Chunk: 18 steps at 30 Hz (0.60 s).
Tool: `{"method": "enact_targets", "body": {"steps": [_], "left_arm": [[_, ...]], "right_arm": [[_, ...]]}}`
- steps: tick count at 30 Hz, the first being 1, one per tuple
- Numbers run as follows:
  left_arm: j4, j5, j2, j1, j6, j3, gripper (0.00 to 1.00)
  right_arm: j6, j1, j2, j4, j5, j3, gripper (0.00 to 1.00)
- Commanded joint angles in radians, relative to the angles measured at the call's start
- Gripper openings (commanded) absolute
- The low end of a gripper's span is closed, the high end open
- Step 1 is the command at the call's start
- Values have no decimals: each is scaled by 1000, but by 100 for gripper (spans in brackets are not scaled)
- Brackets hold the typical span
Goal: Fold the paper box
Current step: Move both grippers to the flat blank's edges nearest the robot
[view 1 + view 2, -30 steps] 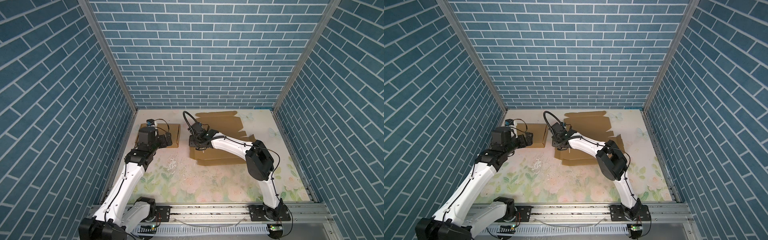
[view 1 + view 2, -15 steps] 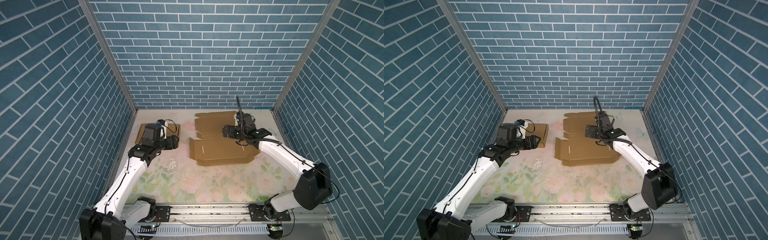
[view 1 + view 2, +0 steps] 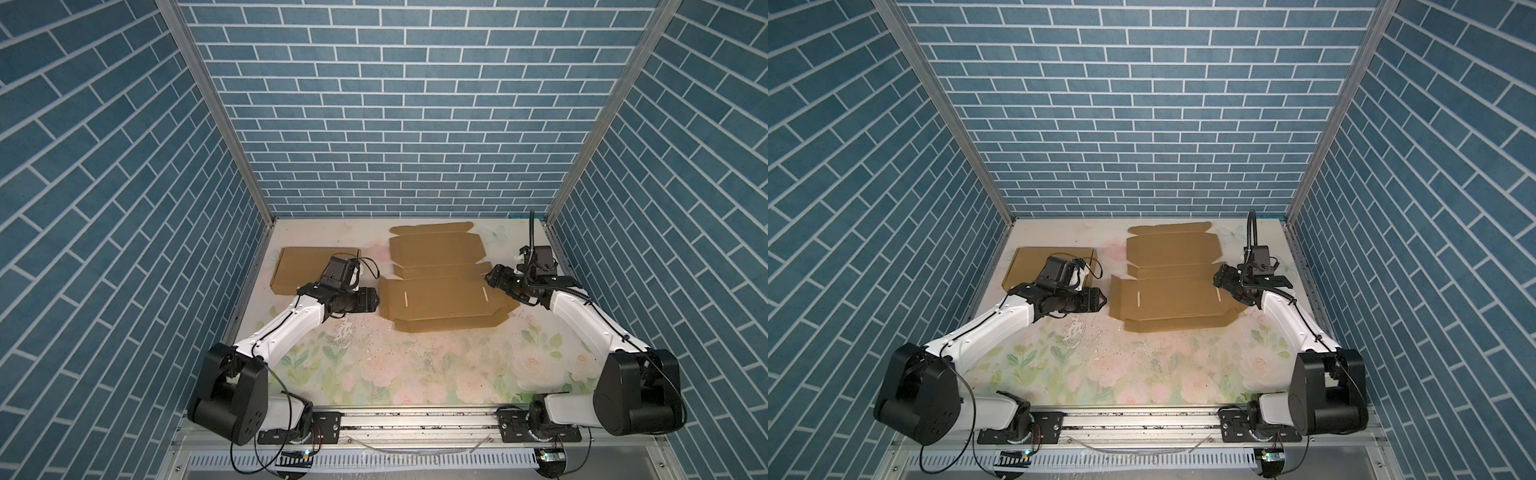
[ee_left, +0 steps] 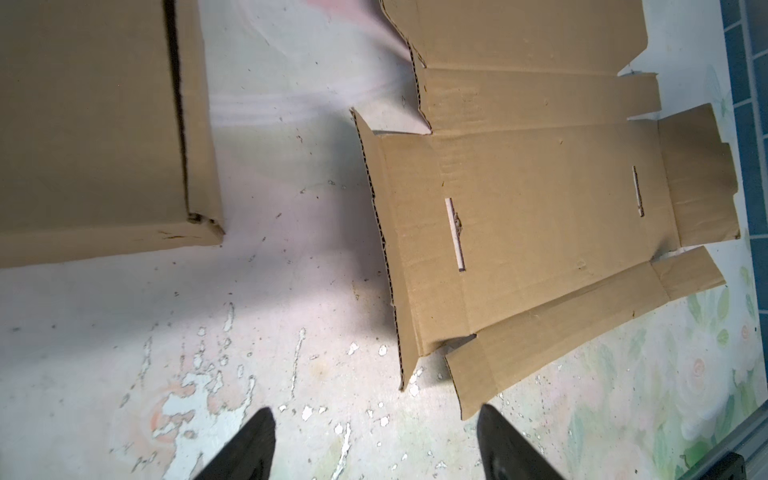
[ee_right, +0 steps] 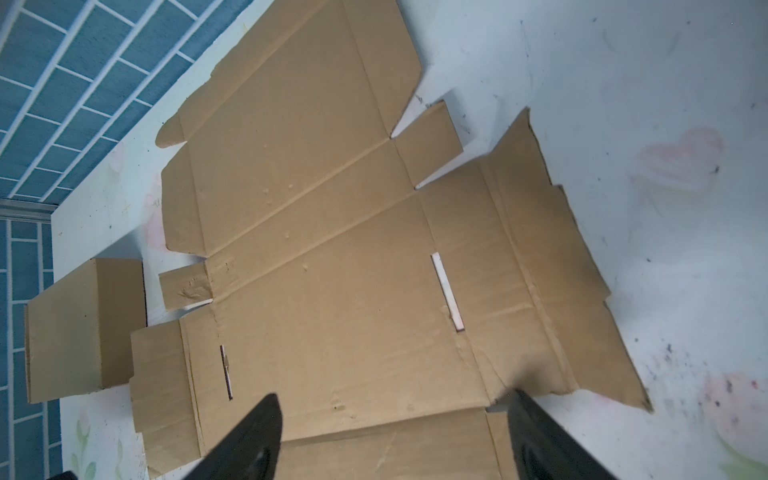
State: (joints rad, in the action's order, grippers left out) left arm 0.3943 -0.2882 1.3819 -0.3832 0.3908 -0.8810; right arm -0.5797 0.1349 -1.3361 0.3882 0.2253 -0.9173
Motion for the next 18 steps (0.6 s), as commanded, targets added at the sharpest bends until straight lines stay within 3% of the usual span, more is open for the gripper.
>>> {"method": "enact_targets", "body": {"steps": [1,7,18], "left_arm": [[-58,-29,23,-6,22,21,77],[-142,-62,95,-7,63,45,76],[-247,-126,210,-10,134,41,65]], "right_arm": [[-56,-22,47,5,13,58,83],[-105,-42,42,21,8,82,78],[-284,-27,116,-32,38,233,76]]}}
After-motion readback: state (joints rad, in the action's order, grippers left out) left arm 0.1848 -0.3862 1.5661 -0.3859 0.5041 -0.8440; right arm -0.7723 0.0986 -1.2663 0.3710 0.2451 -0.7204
